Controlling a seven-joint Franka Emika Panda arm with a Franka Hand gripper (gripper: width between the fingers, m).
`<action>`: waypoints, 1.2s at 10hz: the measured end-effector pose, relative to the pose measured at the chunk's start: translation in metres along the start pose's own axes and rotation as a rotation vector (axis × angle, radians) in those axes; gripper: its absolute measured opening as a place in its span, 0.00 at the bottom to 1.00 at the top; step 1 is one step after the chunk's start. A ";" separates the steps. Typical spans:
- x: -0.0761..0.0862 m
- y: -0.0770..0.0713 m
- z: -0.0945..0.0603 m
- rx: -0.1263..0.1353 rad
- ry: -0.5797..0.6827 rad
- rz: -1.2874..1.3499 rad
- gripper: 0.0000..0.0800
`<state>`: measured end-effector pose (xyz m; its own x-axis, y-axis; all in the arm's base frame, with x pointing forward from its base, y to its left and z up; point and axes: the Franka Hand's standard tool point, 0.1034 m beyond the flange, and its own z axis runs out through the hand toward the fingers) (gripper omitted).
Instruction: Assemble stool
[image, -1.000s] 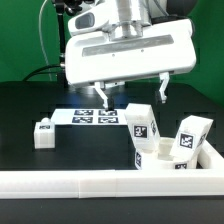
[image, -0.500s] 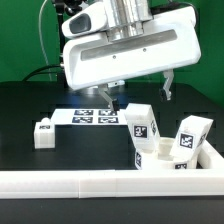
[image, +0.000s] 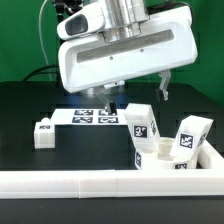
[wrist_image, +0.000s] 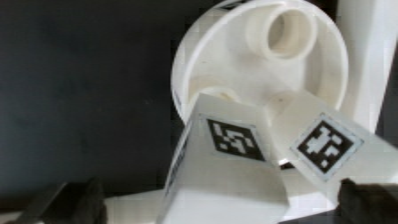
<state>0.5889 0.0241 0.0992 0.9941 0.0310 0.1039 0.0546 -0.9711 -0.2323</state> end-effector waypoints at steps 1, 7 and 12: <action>0.003 0.002 0.001 -0.010 -0.009 -0.189 0.81; 0.010 0.002 0.005 -0.041 -0.033 -0.702 0.81; 0.012 -0.012 0.016 -0.005 -0.083 -0.909 0.81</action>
Offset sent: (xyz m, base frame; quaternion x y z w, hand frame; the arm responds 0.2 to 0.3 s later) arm 0.0181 0.0060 -0.0032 -0.0315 -0.0361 -0.3249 0.9445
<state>0.6015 0.0397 0.0876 0.5717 0.8017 0.1747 0.8201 -0.5650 -0.0906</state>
